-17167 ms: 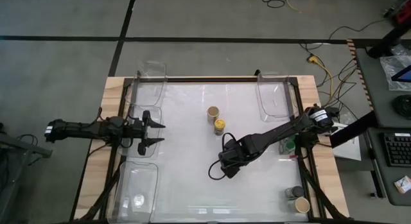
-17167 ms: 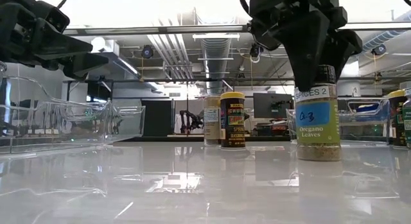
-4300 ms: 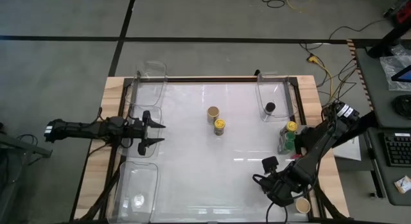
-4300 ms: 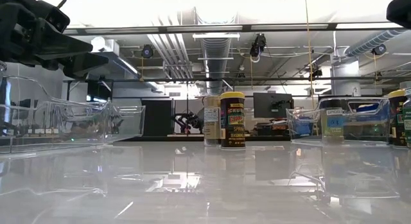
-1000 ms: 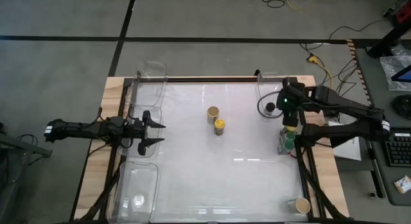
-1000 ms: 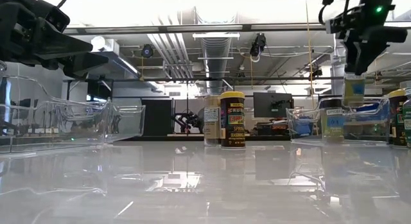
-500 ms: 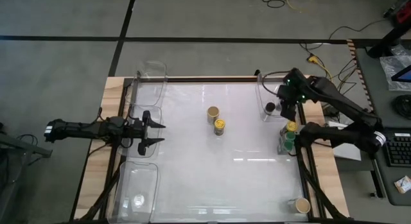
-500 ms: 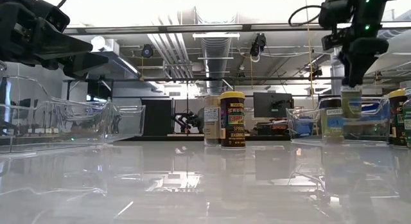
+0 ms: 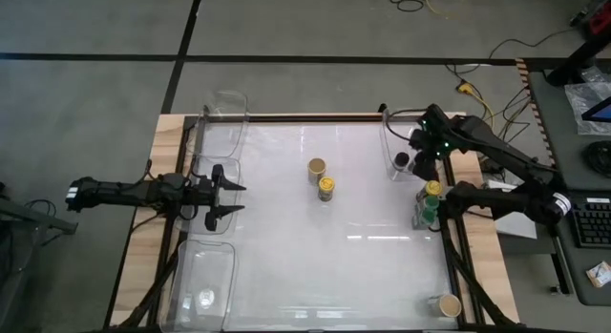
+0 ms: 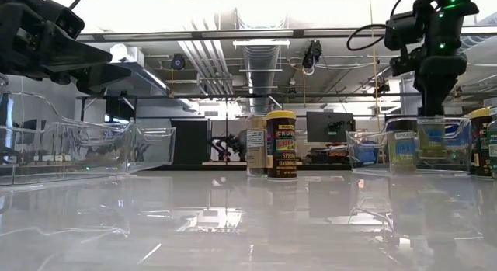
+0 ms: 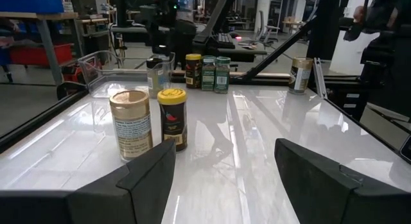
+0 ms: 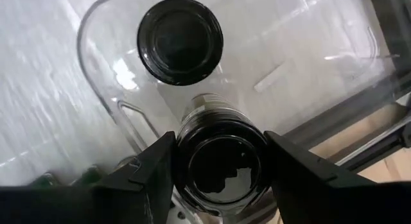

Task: Sort spices by type
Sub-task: Put the black spice bottle into the top right transparent bin

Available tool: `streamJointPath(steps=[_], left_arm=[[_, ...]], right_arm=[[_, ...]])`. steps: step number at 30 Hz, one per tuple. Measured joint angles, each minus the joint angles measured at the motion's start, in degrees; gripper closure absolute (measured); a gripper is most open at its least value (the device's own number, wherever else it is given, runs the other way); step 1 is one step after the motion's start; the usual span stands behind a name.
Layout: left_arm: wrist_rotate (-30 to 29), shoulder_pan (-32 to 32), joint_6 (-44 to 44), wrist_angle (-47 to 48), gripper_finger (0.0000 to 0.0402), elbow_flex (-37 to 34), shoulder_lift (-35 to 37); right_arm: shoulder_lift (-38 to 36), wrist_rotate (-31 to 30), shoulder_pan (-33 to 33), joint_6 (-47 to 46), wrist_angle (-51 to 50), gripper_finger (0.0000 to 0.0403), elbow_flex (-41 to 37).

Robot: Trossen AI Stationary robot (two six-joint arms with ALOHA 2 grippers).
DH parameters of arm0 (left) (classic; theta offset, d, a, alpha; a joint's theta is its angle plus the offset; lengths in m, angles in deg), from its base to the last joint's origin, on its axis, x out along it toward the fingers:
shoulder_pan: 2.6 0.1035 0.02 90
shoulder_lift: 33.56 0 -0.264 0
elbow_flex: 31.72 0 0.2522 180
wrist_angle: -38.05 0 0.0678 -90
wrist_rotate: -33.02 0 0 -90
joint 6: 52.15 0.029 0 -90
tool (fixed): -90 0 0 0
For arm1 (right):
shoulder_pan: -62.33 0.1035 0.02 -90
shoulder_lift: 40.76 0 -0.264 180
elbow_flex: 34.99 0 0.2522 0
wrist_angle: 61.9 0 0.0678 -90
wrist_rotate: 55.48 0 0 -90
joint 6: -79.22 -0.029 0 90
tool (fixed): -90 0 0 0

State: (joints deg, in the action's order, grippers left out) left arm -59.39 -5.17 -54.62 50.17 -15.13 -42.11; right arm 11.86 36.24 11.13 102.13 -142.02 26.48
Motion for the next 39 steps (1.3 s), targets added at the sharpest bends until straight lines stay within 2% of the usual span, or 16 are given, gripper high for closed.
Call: streamJointPath(steps=[9, 28, 39], left_arm=[[0.00, 0.00, 0.01, 0.01, 0.0151, 0.01, 0.00], [-0.01, 0.00, 0.01, 0.01, 0.0151, 0.00, -0.01], [-0.01, 0.00, 0.01, 0.01, 0.0151, 0.00, -0.01]], right_arm=[[3.84, -0.01, -0.22, -3.87, 2.14, 0.0204, -0.24], [4.93, 1.40, -0.22, 6.44, 2.39, 0.0197, -1.52], [5.59, 1.53, -0.22, 7.11, 4.34, 0.0196, -2.34]])
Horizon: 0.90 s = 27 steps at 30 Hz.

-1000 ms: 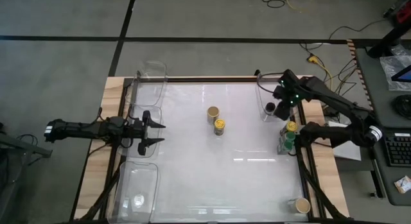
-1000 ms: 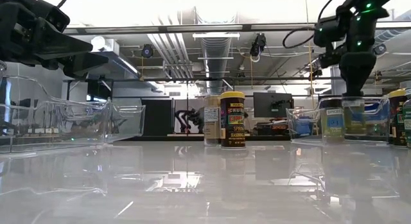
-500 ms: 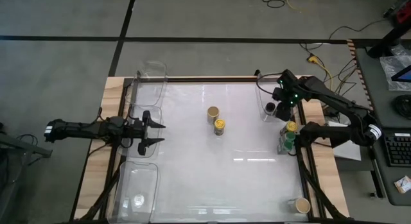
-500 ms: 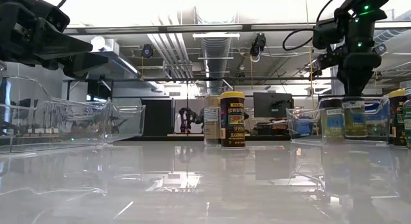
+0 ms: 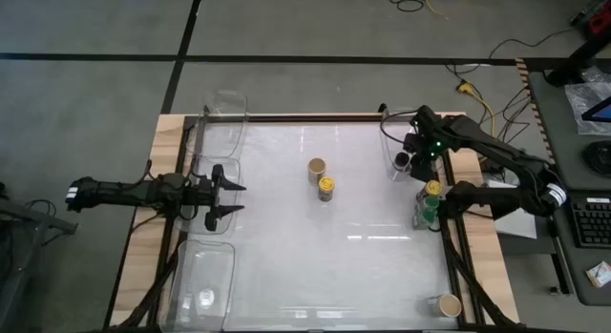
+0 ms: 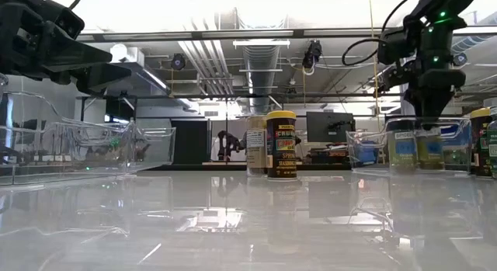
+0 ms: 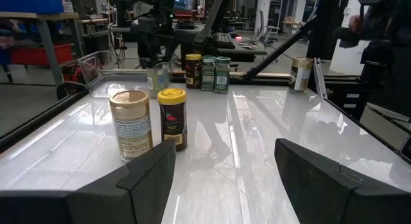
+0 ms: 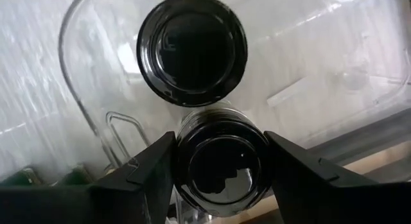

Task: Sort spices by type
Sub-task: Put the black spice bottle into the top right transparent bin

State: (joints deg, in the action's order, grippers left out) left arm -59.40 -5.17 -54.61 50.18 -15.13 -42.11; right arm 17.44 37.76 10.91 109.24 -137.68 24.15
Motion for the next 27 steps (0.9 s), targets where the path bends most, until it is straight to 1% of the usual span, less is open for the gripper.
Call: streamJointPath(steps=[6, 9, 13, 19, 27], left_arm=[[0.00, 0.00, 0.00, -0.01, 0.0151, 0.00, 0.01], [0.00, 0.00, -0.01, -0.02, 0.0151, 0.01, 0.00], [0.01, 0.00, -0.01, -0.02, 0.0151, 0.00, 0.00], [0.00, 0.00, 0.00, 0.00, 0.0151, 0.00, -0.01], [0.00, 0.00, 0.00, 0.00, 0.0151, 0.00, 0.02]], right_arm=[[1.16, 0.22, 0.13, 0.00, 0.22, 0.0202, -0.10], [1.06, 0.45, 0.15, -0.27, 1.04, 0.0194, -0.12], [1.17, 0.44, 0.15, -2.69, 1.05, 0.0186, -0.12], [1.13, 1.08, 0.23, -5.84, 0.90, 0.0185, -0.12], [1.12, 1.31, 2.20, -6.06, 0.66, 0.0160, -0.23]])
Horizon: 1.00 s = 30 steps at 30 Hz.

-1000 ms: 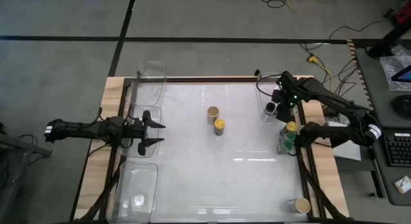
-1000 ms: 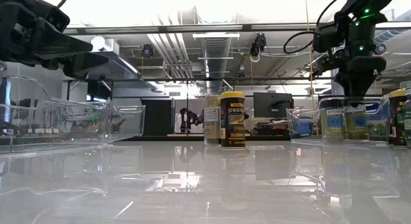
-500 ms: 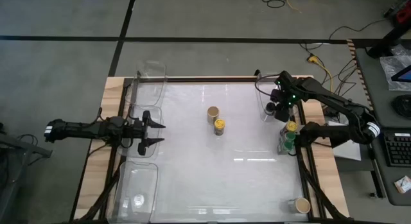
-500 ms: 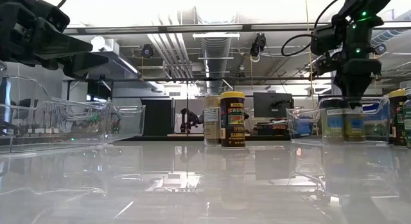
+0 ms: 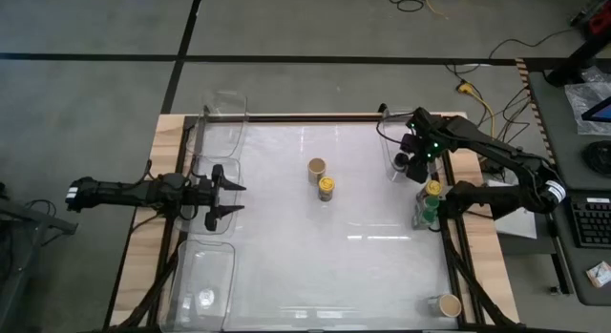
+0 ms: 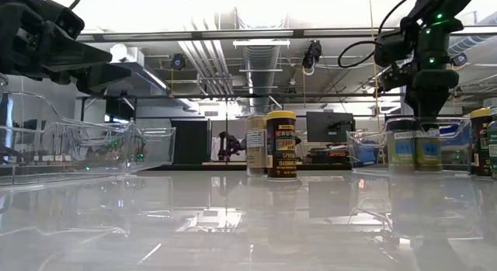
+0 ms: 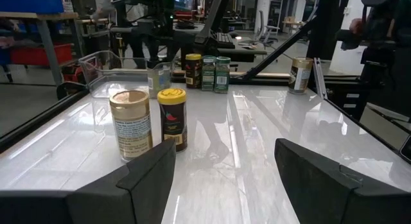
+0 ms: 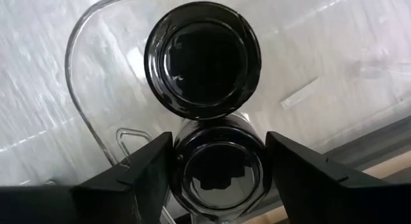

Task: Sort spices by type
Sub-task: Put the black spice bottle into the top right transparent bin, then move the bottom green spice bottle to the center of the table

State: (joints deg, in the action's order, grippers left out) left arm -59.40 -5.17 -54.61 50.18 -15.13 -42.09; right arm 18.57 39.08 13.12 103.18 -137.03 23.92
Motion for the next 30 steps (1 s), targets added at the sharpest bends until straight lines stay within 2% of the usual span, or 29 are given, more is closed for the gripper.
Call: streamJointPath(steps=[16, 30], left_arm=[[0.00, 0.00, 0.00, -0.02, 0.0151, 0.01, 0.00], [0.00, 0.00, 0.00, -0.02, 0.0151, 0.00, -0.02]], right_arm=[[-1.44, -1.53, 0.35, -1.62, -0.48, 0.0081, 0.51], [-3.30, -1.48, 0.74, -3.01, -1.40, 0.0058, 6.75]])
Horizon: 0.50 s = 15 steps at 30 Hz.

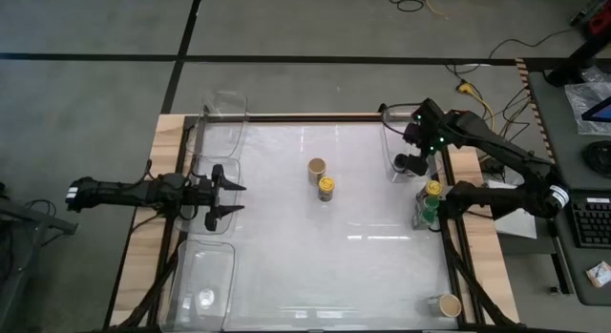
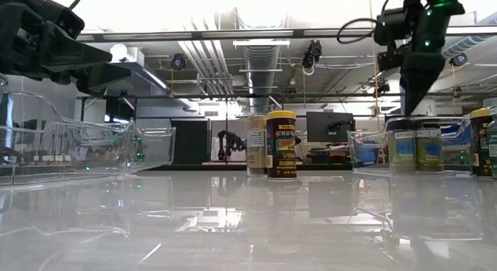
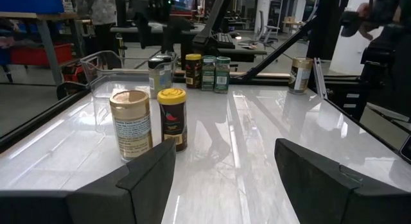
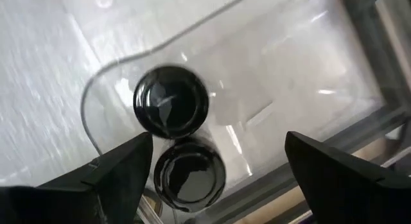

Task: Sort spices by type
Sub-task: Move the bottom green spice bottle to the center of the table

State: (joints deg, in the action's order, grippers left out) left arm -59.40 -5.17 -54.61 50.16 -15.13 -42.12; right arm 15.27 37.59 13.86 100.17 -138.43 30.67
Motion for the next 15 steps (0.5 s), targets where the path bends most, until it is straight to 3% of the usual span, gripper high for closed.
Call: streamJointPath(steps=[7, 15], left_arm=[[0.01, 0.00, 0.00, 0.01, 0.0151, 0.00, 0.01], [0.00, 0.00, 0.00, 0.00, 0.0151, 0.02, 0.00]], right_arm=[[-1.69, 0.77, 2.42, -2.22, 0.33, 0.0067, 5.00], [-3.16, 16.35, 7.34, -7.59, 4.06, 0.0098, 5.97]])
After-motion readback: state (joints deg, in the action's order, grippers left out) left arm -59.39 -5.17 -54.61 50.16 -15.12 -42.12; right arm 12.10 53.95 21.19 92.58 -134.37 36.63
